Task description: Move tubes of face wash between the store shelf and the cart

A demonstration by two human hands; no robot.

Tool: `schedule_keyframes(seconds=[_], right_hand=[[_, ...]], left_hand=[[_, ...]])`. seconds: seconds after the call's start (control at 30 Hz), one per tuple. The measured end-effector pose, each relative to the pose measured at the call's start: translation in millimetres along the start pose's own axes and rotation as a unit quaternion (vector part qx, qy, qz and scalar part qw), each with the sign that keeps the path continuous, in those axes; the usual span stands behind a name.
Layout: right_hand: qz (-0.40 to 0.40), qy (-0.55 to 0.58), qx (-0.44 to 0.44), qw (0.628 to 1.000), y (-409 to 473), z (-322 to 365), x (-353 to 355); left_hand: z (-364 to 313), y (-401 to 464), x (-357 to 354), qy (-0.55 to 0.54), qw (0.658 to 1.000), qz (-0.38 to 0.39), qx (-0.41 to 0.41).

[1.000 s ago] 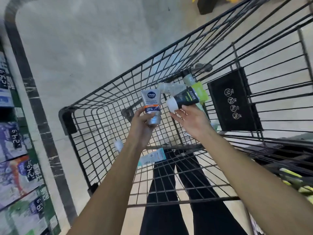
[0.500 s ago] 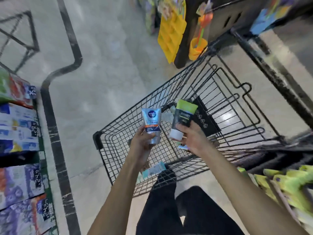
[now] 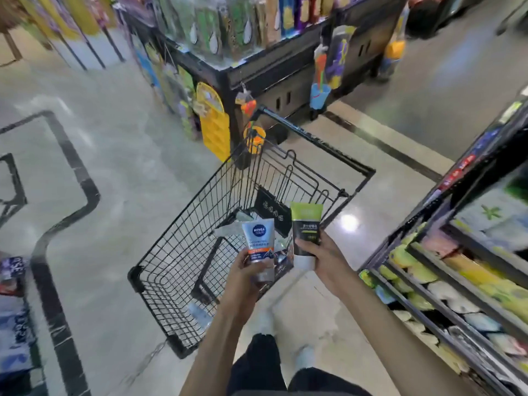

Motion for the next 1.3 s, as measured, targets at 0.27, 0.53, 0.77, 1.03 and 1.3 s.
schedule_keyframes(seconds=[0.27,0.53,0.77,1.03,1.3], right_hand=[[-0.173,0.053,0.078,0.980,-157.4,-29.5,68.6],[-0.325,0.128,0.139,0.927,-282.3,-86.0,87.1],[-0.385,0.152,0.168,0.895,-358.0,-115.6,96.7],[-0.389,0.152,0.200,0.887,-414.5,-129.7,131.3],[-0.380,0.154,0.207,0.888,-474.5,-133.7,195.9]], left_hand=[[64.0,-34.9,-70.2,0.101,0.984,0.141,0.051],[134.7,-90.9,-96.7,0.162,0.946,0.251,0.122],[184.0,-152.2,-107.9,0.189,0.921,0.302,0.157],[216.7,-195.3,-155.6,0.227,0.899,0.344,0.150],[275.0,-235.8,-222.0,0.231,0.899,0.344,0.141]])
Point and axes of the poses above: each hand's wrist, its own y-axis towards the middle knuckle, its own x-axis out of the back of the hand, z = x × y, the point moved 1 cm from there along y, towards the middle knuckle, and after that the axes turned 5 degrees about z, right-handed, at the moved point
